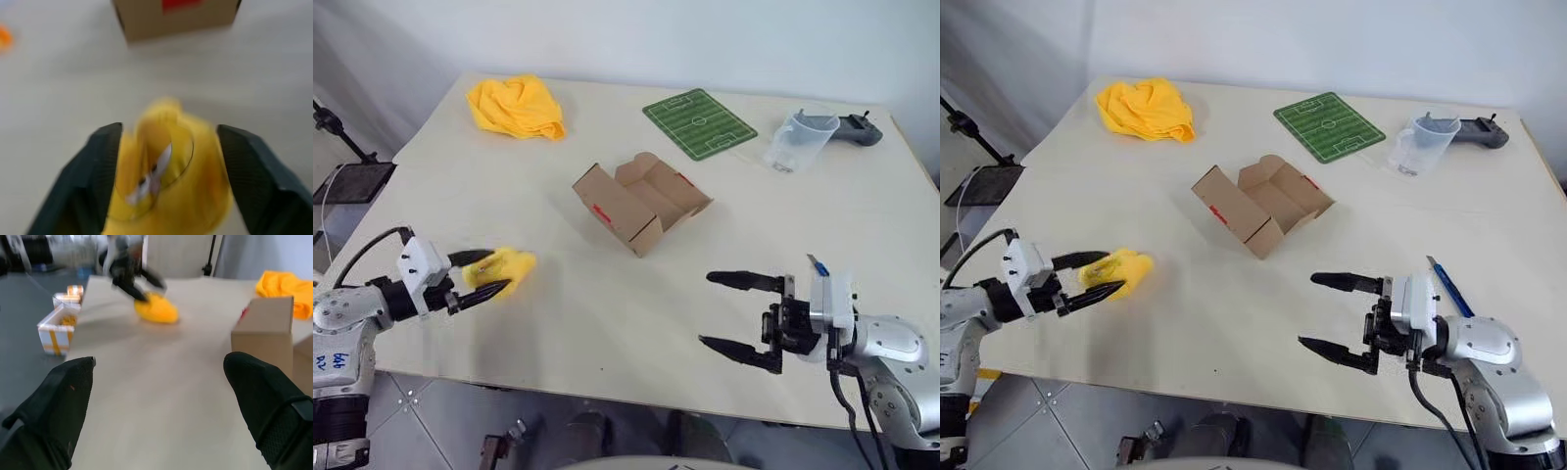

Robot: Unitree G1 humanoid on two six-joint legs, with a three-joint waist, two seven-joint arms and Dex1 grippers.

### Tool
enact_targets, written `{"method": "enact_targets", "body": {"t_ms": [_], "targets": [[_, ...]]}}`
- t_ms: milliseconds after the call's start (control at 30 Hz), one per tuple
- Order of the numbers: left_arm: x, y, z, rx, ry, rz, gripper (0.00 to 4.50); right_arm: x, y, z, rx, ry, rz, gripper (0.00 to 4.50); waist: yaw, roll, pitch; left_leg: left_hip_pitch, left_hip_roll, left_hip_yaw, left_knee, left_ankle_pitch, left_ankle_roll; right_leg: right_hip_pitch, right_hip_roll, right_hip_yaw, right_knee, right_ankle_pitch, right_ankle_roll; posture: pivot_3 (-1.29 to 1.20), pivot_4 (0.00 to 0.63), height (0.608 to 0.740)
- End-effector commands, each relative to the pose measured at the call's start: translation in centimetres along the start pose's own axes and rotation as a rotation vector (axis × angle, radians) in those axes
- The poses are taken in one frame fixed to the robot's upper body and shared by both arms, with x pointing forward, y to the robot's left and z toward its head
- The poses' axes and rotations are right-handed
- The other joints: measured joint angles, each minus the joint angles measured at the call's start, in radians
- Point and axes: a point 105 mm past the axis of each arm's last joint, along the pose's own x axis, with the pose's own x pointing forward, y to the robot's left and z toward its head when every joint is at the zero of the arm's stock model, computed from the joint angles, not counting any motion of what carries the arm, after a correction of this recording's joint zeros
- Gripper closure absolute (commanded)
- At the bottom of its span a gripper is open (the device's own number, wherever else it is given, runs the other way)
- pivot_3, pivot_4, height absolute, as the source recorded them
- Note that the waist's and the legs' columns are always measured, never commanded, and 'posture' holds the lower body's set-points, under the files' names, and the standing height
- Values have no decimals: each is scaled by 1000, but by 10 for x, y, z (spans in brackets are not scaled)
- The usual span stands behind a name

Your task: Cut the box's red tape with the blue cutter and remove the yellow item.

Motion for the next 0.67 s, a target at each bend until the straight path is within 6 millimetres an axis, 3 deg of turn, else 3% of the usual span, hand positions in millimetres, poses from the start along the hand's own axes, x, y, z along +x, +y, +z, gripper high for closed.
{"method": "enact_targets", "body": {"t_ms": [33,133,200,267,333,467,667], "targets": [[-12,0,21,-175,-78,-32,634,-9,-9,18,-71,-13,-41,0,-13,0,0,0,1,0,0,0,0,0,1,0,0,0,0,0,150,740],[-29,7,19,-258,-70,0,634,-16,-10,22,-71,-4,-63,0,-28,0,0,1,5,0,-1,-1,-3,0,4,-1,0,-1,-2,0,150,740],[-54,14,13,-281,-23,38,634,-21,-7,28,-56,-2,-70,0,-37,1,0,2,7,1,-1,-2,-4,-1,5,-1,1,-2,-4,0,150,740],[-92,13,-9,-203,146,106,634,-25,0,31,-10,13,-66,0,-47,2,1,2,9,2,-2,-2,-5,-2,7,-1,1,-3,-6,0,150,740],[-113,14,-19,-137,231,158,634,-29,4,31,8,32,-73,0,-47,2,1,3,13,4,-3,-4,-7,-2,11,-1,0,-5,-9,0,150,740],[-126,17,-26,-128,249,205,634,-34,5,31,-15,44,-98,0,-22,1,1,4,15,4,-2,-5,-9,1,10,0,-1,-5,-9,0,150,740],[-126,5,-33,-119,225,249,634,-31,19,22,-37,55,-77,0,-19,1,1,8,15,4,-2,-10,-13,3,3,6,-3,-6,-10,0,150,740]]}}
